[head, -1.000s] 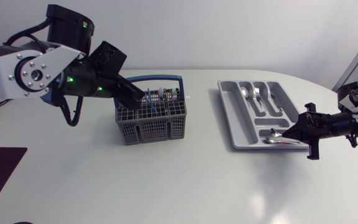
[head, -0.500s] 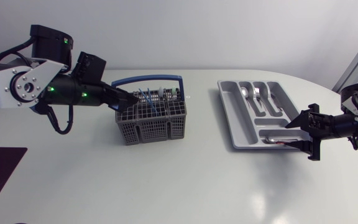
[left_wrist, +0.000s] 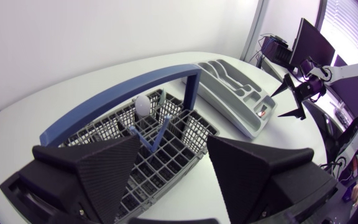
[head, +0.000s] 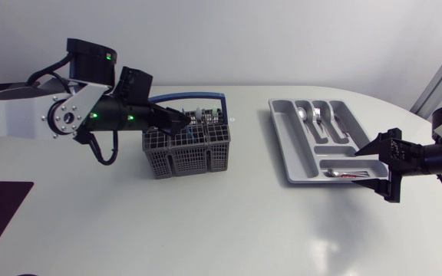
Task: Unload the cutlery basket into the drawer organizer.
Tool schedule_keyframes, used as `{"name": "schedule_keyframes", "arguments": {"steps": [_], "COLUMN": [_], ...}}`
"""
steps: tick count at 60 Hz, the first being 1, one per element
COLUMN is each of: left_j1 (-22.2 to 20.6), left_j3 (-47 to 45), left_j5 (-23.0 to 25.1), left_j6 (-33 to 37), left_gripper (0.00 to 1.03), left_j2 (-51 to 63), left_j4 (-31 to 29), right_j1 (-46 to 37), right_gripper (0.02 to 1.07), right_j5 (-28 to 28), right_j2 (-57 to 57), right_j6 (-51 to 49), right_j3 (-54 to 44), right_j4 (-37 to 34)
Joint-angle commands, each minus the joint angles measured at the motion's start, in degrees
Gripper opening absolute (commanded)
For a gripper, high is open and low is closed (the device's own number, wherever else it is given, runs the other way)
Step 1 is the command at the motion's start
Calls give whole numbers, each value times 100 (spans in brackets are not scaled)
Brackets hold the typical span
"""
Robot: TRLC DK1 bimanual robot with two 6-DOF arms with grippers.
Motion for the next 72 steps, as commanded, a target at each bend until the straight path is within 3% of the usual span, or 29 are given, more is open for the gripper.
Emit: {"name": "schedule_keyframes", "arguments": {"steps": [1,7,24,43,57,67,72], "left_j1": [-277,-462,-655,-936,-1007,-1016,-1024], "left_j3": [-55,-28,42,-11,-72,-55,-46], "left_j5": [-233,-690,-1305,-2000,-2360,-2448,-2439], "left_j6": [-138,-111,108,258,311,311,302], "left_gripper": [76,76,75,42,40,12,9], "left_j2": [82,143,266,539,644,688,697], "left_j4": [170,329,548,1014,1076,1128,1146], "right_j1": [-69,-69,-52,-26,-61,-34,-34], "right_gripper": [99,99,99,99,99,99,99], "right_j5": [-70,-96,-184,-246,-290,-298,-307], "right_j2": [-20,-11,7,7,33,-2,-20], "right_j6": [-10,-1,16,25,25,34,34], "right_j3": [-143,-152,-170,-240,-240,-275,-284], "right_j4": [-81,-81,-72,-46,-28,-28,-28]}}
